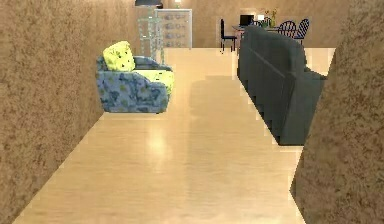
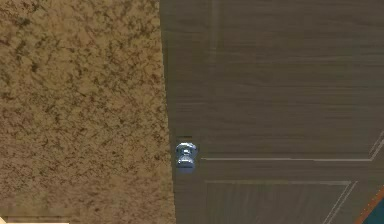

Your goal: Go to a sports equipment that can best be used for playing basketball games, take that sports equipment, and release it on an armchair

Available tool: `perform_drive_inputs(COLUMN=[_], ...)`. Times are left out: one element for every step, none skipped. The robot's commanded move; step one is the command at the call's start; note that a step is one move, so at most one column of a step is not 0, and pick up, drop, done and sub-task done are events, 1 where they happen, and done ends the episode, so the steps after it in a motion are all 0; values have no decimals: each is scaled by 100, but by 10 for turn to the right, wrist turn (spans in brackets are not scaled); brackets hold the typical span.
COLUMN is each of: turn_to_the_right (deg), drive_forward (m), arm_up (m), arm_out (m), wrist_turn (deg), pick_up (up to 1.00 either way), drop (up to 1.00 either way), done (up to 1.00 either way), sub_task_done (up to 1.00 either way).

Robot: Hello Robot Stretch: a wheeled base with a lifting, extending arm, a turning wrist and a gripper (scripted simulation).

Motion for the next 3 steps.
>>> perform_drive_inputs(turn_to_the_right=[30, 0, 0], drive_forward=[0, 20, 100], arm_up=[0, 0, 0], arm_out=[0, 0, 0], wrist_turn=[0, 0, 0], pick_up=[0, 0, 0], drop=[0, 0, 0], done=[0, 0, 0], sub_task_done=[0, 0, 0])
